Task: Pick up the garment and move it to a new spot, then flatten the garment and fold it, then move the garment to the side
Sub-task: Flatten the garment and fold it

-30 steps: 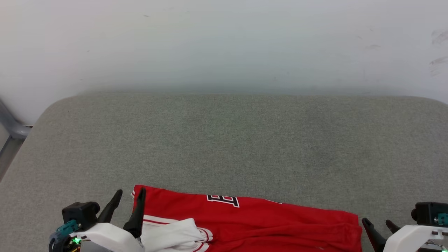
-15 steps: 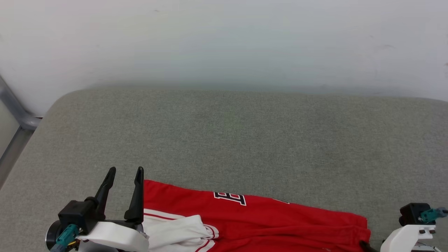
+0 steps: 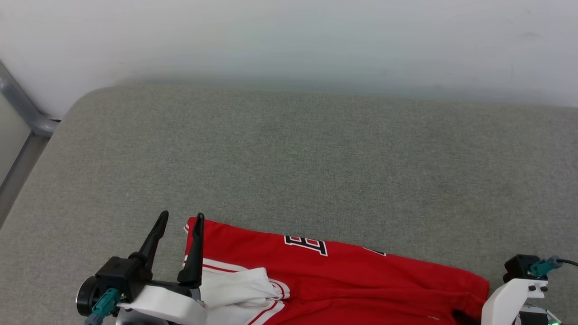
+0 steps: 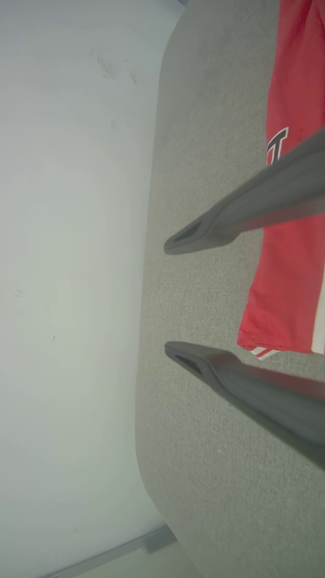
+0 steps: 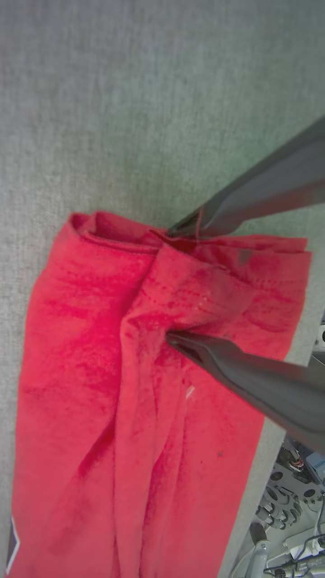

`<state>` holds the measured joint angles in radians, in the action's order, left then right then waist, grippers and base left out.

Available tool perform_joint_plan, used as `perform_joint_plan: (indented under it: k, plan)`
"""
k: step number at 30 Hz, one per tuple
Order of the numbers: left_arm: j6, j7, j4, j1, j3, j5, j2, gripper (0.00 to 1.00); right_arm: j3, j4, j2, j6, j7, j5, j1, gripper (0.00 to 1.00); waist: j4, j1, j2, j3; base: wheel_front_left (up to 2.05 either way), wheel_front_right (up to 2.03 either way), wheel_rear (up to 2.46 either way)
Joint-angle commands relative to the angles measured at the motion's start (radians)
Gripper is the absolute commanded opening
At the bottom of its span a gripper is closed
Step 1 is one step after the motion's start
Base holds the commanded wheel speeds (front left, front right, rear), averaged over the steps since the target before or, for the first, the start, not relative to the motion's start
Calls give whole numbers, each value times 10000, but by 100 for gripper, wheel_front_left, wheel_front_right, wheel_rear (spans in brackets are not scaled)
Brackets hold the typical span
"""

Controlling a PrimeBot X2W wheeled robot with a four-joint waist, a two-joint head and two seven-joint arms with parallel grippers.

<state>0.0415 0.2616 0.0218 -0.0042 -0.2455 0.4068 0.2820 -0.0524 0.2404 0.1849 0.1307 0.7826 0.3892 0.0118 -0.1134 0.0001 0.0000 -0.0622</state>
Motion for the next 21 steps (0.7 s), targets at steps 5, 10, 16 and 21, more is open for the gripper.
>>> perform_joint_plan:
  k: [5,10,16,21]
  plan:
    - [-249,43,142,-243,138,-323,-204,100,470,669,-250,11,221,314,-64,0,-70,-1,0,-123,0,0,0]
    - [-350,42,311,-48,223,-542,-277,100,504,307,28,-2,85,375,-380,0,35,-1,0,163,0,0,0]
    - [-366,42,419,228,292,-709,-269,100,222,-269,392,-4,208,485,-507,0,269,-1,0,588,0,0,0]
    - [-293,42,472,370,243,-801,-221,100,-678,-512,667,-4,503,386,-284,0,505,-1,0,713,0,0,0]
